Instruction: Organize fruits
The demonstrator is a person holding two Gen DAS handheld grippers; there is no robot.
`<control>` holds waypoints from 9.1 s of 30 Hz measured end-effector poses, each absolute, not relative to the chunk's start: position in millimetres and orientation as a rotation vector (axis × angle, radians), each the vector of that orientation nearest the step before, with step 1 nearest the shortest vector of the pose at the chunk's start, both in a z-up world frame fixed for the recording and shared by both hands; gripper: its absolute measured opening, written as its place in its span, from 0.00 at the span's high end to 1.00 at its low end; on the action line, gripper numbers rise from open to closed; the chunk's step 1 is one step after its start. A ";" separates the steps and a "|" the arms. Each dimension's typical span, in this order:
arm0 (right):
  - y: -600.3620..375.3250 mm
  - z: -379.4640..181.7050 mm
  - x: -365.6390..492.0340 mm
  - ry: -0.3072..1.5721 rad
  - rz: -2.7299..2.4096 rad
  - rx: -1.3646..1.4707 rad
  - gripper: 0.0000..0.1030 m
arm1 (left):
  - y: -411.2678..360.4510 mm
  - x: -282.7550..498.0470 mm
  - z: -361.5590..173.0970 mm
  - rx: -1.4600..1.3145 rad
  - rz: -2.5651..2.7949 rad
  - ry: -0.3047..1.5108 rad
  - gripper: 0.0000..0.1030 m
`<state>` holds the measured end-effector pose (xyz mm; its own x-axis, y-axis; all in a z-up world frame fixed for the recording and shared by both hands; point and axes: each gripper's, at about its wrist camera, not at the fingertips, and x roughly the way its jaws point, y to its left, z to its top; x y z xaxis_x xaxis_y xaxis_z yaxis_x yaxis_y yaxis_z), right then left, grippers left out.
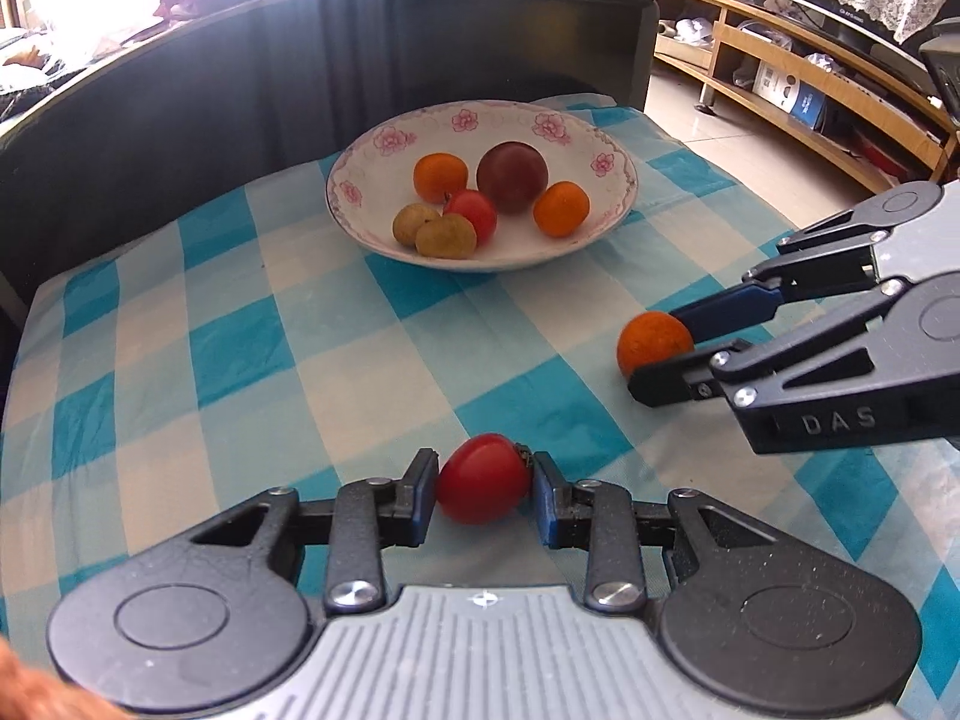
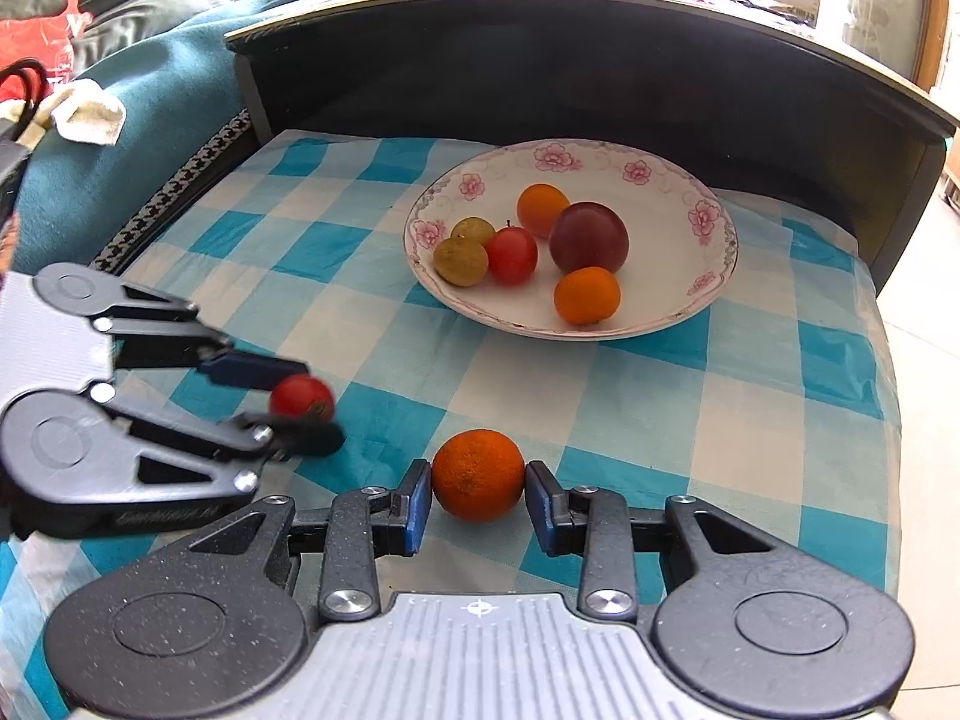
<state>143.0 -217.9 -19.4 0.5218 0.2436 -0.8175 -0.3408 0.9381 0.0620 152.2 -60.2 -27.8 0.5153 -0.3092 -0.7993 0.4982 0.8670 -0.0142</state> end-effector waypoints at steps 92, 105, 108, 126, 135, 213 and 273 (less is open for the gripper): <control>-240.6 -7.0 269.8 0.745 0.184 -0.065 0.72 | -93.3 290.5 -7.7 0.161 -0.420 0.676 0.60; -239.6 -14.6 274.7 0.762 0.181 -0.069 0.71 | -91.0 287.8 -8.8 0.155 -0.428 0.672 0.57; -239.3 -15.0 276.1 0.762 0.179 -0.065 0.71 | -90.9 286.7 -9.5 0.155 -0.428 0.671 0.56; -242.0 -7.0 267.7 0.749 0.174 -0.066 0.64 | -86.5 274.5 1.8 0.159 -0.412 0.672 0.56; -241.4 12.8 241.4 0.733 0.150 -0.059 0.64 | -78.5 245.5 20.6 0.128 -0.390 0.685 0.53; -241.1 28.7 148.6 0.761 0.074 0.031 0.64 | -85.3 186.6 35.7 0.118 -0.291 0.710 0.22; -220.2 61.4 43.1 0.721 0.064 0.118 0.61 | -62.2 70.3 72.5 0.086 -0.227 0.670 0.14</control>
